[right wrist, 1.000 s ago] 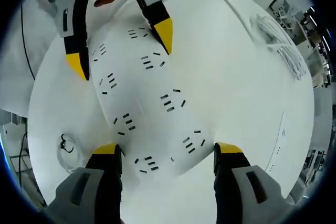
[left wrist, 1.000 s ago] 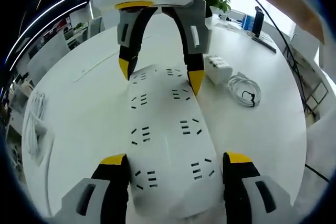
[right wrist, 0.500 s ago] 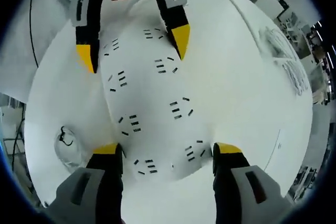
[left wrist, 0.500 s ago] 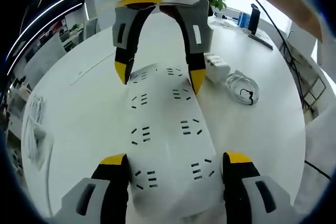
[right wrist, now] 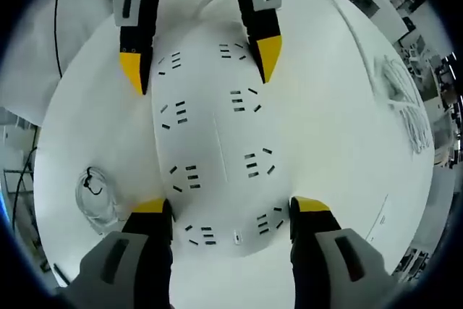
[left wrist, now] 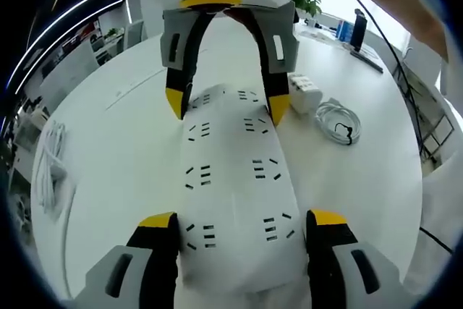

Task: Straighten the power strip on the desk, plug the charger into it

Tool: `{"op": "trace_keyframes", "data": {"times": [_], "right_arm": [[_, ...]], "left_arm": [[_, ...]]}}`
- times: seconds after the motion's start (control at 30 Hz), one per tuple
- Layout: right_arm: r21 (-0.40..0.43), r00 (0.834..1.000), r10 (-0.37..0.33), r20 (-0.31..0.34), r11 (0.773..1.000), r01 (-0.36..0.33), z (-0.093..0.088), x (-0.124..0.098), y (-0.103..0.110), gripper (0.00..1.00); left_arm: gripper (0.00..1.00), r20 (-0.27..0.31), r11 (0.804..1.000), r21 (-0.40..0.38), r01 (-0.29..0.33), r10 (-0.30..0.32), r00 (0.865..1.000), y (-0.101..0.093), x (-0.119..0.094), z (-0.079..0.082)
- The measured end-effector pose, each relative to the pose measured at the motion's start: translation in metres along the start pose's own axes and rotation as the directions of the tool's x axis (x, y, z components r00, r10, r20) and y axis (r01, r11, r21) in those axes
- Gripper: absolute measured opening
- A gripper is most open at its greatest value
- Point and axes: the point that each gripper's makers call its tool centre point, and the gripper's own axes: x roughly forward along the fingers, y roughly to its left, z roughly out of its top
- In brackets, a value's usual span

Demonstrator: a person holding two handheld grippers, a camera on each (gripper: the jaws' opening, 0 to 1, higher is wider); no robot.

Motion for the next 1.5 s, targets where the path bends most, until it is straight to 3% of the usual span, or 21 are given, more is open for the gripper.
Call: {"op": "trace_keyframes", "data": {"times": [0.6, 1.5], "right_arm": [[0.074, 1.0, -0.009, -0.002, 0.997, 0.009, -0.004, -0.001, 0.005, 0.65], [0.232, 1.0, -0.022, 0.004, 0.973, 0.021, -0.008, -0.002, 0.016, 0.65]], "left_arm": [[0.72, -0.019, 0.998, 0.05, 0.032, -0.031, 0.999, 0.002, 0.001, 0.001], [0.71, -0.073, 0.988, 0.129, 0.081, -0.072, 0.995, 0.006, 0.001, 0.001]]}}
